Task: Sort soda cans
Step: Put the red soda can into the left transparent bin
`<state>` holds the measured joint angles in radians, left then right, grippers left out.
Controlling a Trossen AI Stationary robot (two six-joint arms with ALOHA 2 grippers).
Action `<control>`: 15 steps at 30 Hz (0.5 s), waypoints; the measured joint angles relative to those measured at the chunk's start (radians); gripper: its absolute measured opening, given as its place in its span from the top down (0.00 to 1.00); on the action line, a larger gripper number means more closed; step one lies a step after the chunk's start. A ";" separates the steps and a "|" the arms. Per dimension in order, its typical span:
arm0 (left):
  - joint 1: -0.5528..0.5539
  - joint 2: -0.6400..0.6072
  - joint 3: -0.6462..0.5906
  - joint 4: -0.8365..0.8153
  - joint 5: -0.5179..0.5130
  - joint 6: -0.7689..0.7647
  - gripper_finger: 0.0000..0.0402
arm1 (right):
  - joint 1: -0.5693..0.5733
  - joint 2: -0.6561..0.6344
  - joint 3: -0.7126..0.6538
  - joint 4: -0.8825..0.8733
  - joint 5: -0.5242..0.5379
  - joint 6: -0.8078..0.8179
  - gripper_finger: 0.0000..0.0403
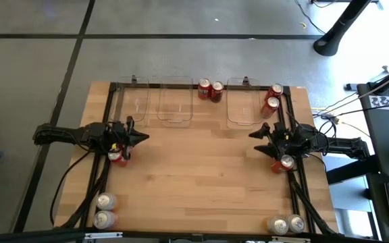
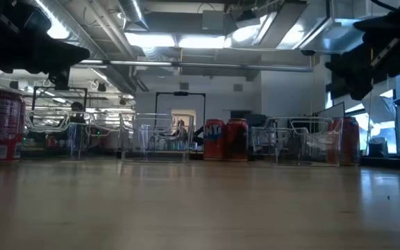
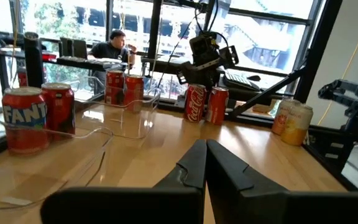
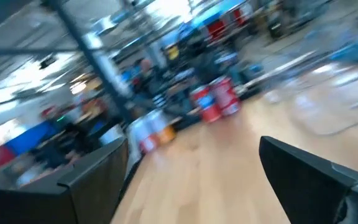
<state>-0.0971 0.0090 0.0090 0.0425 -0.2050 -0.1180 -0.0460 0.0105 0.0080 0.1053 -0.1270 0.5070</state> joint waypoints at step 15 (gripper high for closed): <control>0.000 0.001 0.038 -0.005 -0.008 0.125 1.00 | 0.000 0.000 0.000 0.012 0.322 -0.101 0.11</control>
<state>-0.0971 0.0101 0.0468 0.0378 -0.2129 0.0072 -0.0460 0.0109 0.0082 0.1169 0.1949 0.4065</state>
